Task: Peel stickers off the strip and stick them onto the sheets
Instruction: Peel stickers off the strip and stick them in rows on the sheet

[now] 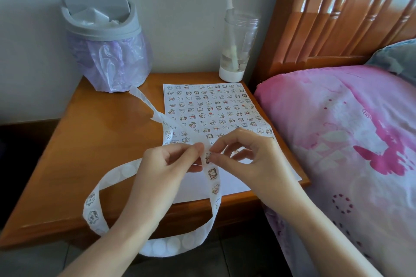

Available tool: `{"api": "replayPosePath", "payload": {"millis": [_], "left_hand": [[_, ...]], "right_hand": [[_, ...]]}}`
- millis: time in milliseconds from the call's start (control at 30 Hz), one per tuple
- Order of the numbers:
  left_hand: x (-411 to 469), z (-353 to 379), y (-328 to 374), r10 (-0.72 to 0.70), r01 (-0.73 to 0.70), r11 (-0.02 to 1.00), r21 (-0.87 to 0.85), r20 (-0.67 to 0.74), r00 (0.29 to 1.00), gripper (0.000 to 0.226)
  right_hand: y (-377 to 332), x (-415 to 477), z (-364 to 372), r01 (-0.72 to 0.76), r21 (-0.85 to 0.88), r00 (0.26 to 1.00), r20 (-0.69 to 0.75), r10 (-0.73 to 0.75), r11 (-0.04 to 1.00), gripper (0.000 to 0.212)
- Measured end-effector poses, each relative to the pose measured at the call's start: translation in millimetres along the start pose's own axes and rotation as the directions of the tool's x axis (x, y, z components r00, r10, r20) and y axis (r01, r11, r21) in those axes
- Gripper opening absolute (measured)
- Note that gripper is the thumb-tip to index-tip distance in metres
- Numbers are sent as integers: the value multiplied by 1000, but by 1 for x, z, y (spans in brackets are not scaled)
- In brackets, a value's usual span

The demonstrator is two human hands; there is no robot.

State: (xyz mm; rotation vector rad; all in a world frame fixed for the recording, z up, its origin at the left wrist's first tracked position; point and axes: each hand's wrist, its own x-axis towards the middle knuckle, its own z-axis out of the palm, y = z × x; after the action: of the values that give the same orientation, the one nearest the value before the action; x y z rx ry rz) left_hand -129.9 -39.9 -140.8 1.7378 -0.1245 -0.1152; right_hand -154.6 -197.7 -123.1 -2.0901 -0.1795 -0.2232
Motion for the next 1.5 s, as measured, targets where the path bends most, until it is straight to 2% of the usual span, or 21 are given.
{"api": "replayPosePath", "payload": {"millis": [200, 400, 500, 567, 667, 767, 1000, 1300, 1500], "left_hand": [[1, 1, -2, 5, -5, 1000, 21, 15, 1000, 13], [3, 2, -4, 46, -48, 997, 55, 32, 998, 14], [3, 2, -7, 79, -84, 992, 98, 54, 995, 22], [4, 1, -9, 109, -118, 983, 140, 72, 991, 31], [5, 1, -11, 152, -170, 966, 194, 104, 983, 20], [6, 2, -12, 191, -222, 944, 244, 142, 971, 13], [8, 6, -18, 184, -233, 924, 305, 181, 966, 11], [11, 6, -21, 149, -210, 911, 356, 190, 970, 21], [10, 7, -21, 143, -202, 911, 359, 185, 972, 18]], "right_hand": [[1, 0, -1, -4, -39, 1000, 19, 4, 999, 8], [-2, 3, -25, -46, 43, 995, 90, 42, 998, 2], [5, 4, -54, -145, 115, 989, 29, 143, 983, 18], [18, 4, -73, -241, 77, 969, -28, 244, 967, 12], [41, 5, -93, -357, 32, 930, -79, 359, 933, 6], [53, 6, -102, -407, -18, 911, -81, 404, 913, 6], [62, 8, -102, -410, -124, 911, -10, 412, 904, 6], [67, 12, -92, -409, -210, 911, -49, 409, 888, 6], [69, 13, -90, -408, -250, 911, -50, 409, 878, 5]]}}
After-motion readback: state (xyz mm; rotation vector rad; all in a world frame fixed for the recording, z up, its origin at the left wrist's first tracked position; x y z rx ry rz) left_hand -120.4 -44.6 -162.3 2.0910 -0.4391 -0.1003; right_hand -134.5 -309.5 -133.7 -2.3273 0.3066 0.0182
